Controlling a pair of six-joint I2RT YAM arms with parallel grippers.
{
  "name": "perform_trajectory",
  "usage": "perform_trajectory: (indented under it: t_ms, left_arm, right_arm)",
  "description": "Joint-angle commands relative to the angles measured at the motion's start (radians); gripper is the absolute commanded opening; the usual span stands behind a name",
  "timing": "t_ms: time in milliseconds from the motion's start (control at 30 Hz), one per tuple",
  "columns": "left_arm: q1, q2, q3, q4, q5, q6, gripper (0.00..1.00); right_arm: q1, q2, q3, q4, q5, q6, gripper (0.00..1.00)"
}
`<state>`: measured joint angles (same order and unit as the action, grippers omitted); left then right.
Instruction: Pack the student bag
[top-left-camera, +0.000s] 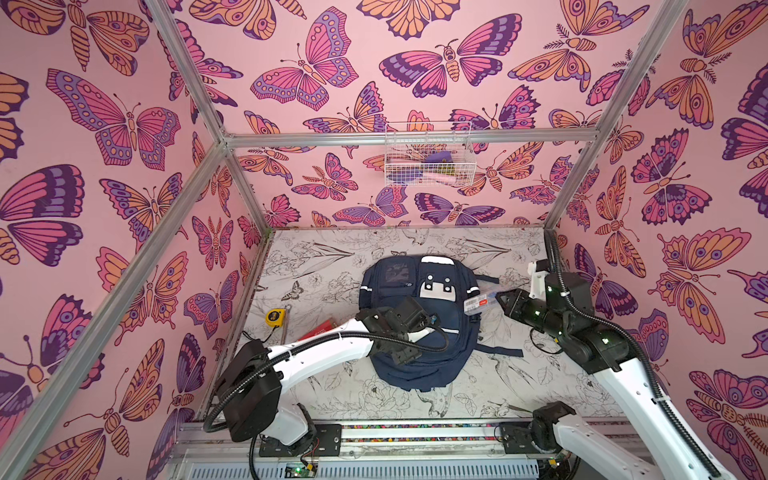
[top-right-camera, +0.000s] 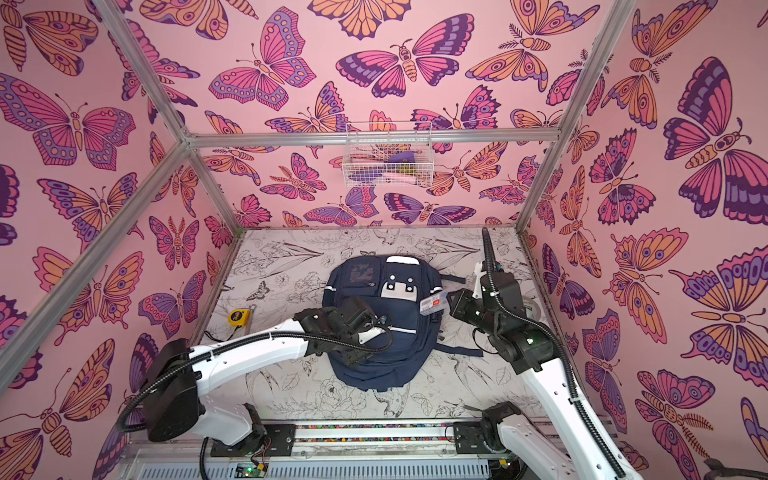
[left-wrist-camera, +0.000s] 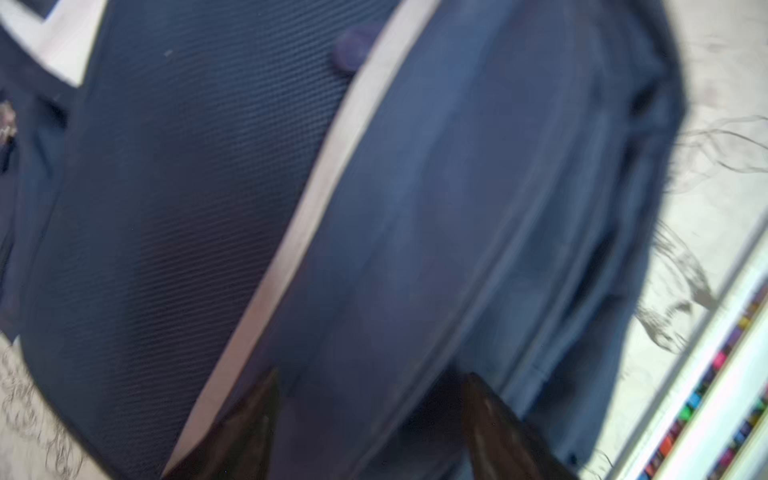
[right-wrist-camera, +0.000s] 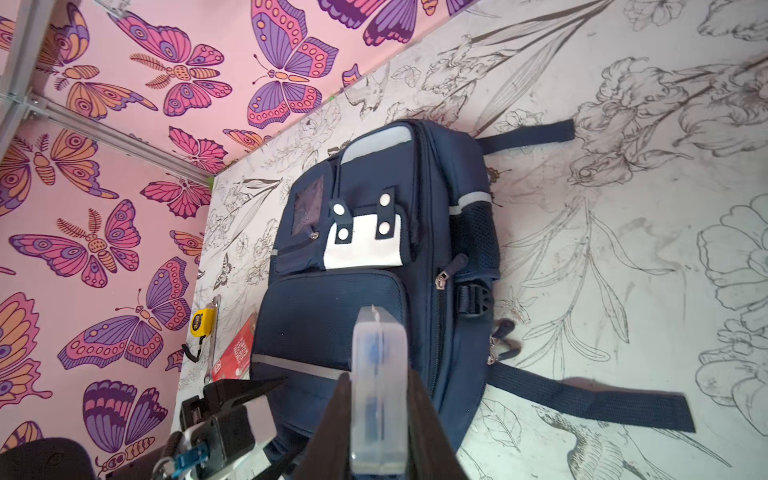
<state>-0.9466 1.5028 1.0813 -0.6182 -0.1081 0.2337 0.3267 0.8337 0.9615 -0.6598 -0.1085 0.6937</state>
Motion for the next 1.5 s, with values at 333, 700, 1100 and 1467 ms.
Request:
perform_trajectory:
  t_ms: [333, 700, 1100, 1467]
  left_arm:
    - [0.018, 0.029, 0.108, 0.040, -0.089, -0.098, 0.00]
    - [0.113, -0.020, 0.180, 0.072, 0.039, -0.234, 0.00]
    - [0.269, -0.028, 0.169, 0.201, 0.212, -0.550, 0.00]
    - [0.275, -0.087, 0.082, 0.314, 0.186, -0.637, 0.00]
  right_arm:
    - [-0.014, -0.063, -0.042, -0.023, 0.028, -0.005, 0.00]
    - [-0.106, 0.061, 0.024, 0.086, -0.101, 0.023, 0.00]
    - [-0.136, 0.274, 0.051, 0.287, -0.296, 0.155, 0.00]
    - [-0.206, 0.270, 0.123, 0.201, -0.393, 0.134, 0.00]
